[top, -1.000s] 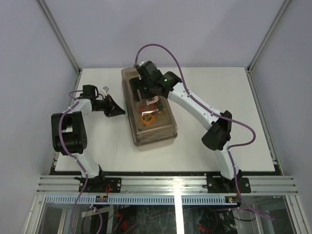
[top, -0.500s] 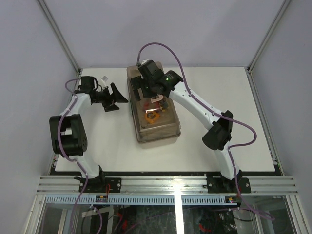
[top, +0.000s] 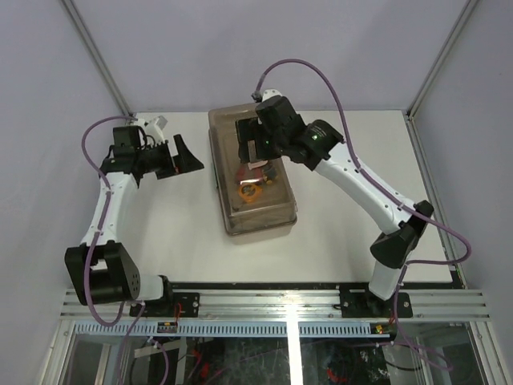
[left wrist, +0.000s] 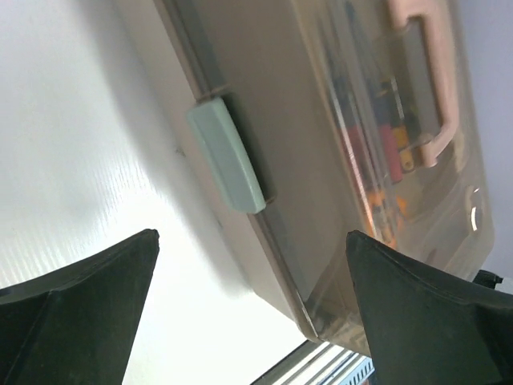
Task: Pack the tool kit
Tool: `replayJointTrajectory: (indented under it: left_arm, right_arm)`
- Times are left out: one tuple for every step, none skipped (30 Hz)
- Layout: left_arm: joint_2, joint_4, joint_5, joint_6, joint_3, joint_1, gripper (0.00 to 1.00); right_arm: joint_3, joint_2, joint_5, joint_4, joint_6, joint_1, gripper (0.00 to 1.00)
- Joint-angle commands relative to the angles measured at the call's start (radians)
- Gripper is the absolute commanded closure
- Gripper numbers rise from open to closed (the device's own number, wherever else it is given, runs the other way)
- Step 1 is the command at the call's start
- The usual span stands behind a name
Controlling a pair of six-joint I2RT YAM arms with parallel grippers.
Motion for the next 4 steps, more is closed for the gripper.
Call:
replayJointTrajectory:
  left_arm:
    - [-0.038,-0.021,-0.053,0.034,-0.084,-0.033,0.00]
    - [-0.047,-0.020,-0.056,0.030,-0.100,-0.040,0.00]
    - [-0.052,-0.017,-0.060,0.025,-0.110,-0.048,0.00]
    - [-0.058,-0.014,-0.063,0.019,-0.114,-0.052,0.00]
  right_arm:
    - [-0.133,-0.062,0.043,0.024,0.064,0.001,0.01]
    - [-0.164,-0.076,0.036,0.039,0.066,0.000,0.01]
    - [-0.187,-0.088,0.032,0.055,0.068,0.001,0.01]
    - [-0.204,-0.098,0.030,0.063,0.070,0.002,0.01]
